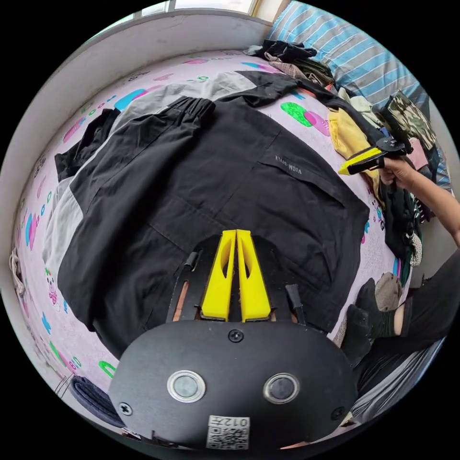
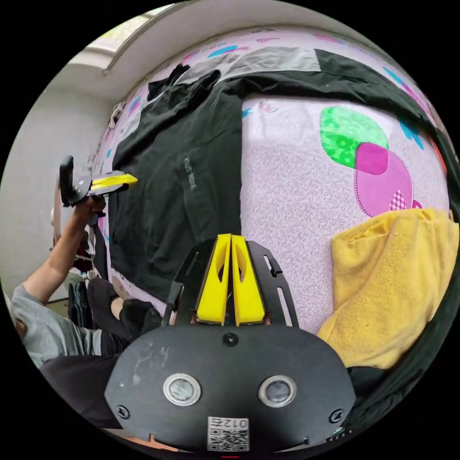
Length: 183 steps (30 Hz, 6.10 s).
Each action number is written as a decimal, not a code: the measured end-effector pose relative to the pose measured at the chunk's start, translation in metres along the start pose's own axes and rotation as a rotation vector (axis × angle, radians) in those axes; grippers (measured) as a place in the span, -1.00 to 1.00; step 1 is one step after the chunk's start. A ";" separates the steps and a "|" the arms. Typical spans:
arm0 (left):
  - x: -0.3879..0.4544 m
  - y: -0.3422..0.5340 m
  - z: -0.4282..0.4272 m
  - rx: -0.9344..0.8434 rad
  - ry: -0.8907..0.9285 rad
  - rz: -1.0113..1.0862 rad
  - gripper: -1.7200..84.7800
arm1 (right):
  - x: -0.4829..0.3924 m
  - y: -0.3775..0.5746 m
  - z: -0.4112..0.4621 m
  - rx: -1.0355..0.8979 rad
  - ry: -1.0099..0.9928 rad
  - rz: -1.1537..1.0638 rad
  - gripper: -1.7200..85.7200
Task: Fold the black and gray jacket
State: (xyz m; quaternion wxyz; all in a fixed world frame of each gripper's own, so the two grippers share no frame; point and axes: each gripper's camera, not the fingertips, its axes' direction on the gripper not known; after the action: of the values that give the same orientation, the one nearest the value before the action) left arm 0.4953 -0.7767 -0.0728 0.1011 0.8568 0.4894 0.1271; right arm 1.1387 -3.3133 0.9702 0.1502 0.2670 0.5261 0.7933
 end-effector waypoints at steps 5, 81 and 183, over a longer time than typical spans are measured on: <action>-0.016 -0.060 0.012 0.014 0.058 -0.052 -0.94 | 0.106 -0.034 -0.096 0.372 -0.199 0.343 -0.96; 0.145 -0.085 0.111 0.084 -0.438 0.391 -0.75 | -0.080 0.067 0.063 0.307 -0.439 0.048 -0.83; -0.214 0.117 0.126 0.337 -0.290 -0.812 -0.86 | 0.270 -0.342 0.292 0.441 0.393 -0.227 -0.52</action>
State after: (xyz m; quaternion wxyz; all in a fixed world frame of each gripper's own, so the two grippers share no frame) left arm 0.5254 -1.0262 -0.1831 0.0694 0.6090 0.7801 -0.1255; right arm 1.0745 -2.8159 0.8176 0.0716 0.0743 0.7310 0.6746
